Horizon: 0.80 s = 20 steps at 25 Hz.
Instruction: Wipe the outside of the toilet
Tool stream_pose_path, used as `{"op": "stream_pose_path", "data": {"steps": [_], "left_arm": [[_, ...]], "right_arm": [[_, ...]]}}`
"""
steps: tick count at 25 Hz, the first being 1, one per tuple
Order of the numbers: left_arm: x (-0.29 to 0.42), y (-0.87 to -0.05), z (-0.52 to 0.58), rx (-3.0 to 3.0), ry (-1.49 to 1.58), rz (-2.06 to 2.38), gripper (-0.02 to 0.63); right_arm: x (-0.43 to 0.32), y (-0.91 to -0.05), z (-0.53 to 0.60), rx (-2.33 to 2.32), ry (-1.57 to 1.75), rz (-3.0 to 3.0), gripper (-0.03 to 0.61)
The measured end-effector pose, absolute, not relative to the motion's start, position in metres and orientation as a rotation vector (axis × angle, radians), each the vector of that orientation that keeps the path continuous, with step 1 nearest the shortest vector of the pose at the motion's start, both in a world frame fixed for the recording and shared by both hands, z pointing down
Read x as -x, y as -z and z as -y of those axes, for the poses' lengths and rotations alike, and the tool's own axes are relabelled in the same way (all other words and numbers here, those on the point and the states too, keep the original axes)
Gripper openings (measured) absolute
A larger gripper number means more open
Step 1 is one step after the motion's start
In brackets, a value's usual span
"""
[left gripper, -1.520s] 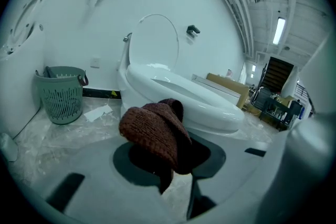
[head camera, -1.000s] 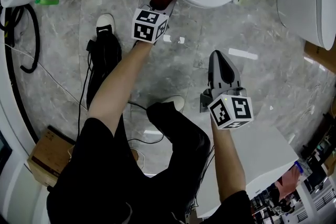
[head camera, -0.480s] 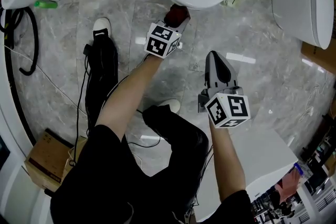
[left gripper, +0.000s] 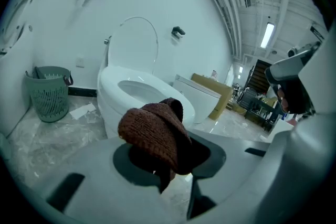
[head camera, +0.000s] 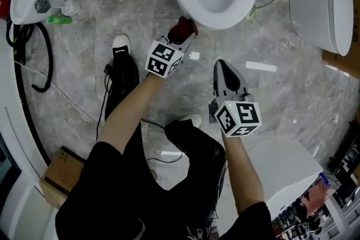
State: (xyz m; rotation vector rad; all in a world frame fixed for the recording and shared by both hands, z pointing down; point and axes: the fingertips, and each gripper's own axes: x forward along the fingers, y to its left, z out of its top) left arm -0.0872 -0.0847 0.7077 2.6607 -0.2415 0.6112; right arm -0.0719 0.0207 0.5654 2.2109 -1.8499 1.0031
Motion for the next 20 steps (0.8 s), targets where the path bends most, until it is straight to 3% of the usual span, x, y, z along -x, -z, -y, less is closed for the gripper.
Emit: {"op": "stream_pose_path", "data": {"steps": [11,20], "left_arm": [[0.131,-0.66,0.224,-2.698,-0.662,0.246,0.11],[0.13,-0.68,0.329,-2.685,-0.729,0.188,0.11]], "right_arm": [[0.109,-0.508,0.116,-2.196,-0.977,1.878,0.002],[0.111,-0.512,0.203,-2.24,-1.005,1.779,0.002]]}}
